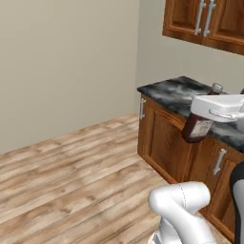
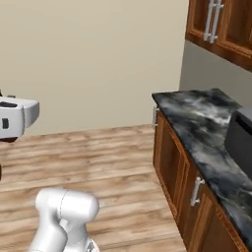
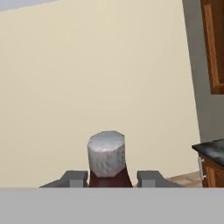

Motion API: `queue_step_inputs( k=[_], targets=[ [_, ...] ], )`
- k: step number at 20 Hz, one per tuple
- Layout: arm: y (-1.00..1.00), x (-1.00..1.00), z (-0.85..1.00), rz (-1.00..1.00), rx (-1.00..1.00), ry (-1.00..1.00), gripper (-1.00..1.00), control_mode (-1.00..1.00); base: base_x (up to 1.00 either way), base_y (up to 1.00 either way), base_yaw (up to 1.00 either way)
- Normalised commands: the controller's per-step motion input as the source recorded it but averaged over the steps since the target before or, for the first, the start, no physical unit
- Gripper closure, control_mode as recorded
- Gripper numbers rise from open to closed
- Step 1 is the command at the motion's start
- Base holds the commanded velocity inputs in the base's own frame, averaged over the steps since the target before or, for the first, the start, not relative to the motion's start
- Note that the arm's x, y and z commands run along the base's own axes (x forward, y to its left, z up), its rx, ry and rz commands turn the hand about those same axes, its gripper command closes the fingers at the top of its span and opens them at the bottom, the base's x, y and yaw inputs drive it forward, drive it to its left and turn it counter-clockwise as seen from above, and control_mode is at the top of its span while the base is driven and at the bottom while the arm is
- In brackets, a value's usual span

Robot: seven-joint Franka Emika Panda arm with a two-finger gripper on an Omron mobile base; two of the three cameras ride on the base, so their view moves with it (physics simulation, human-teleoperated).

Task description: Collect the turmeric, ketchup, and shaker from the cabinet and place them next to the stove.

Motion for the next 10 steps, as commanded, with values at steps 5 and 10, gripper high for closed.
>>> queue_step_inputs(
  k=[5,10],
  targets=[
    [0.0,0.0,0.0,0.0,0.0,0.0,1.0,1.0,0.11,0.33,0.46],
    [0.0,0.0,0.0,0.0,0.0,0.0,1.0,1.0,0.15,0.3,0.45]
  ],
)
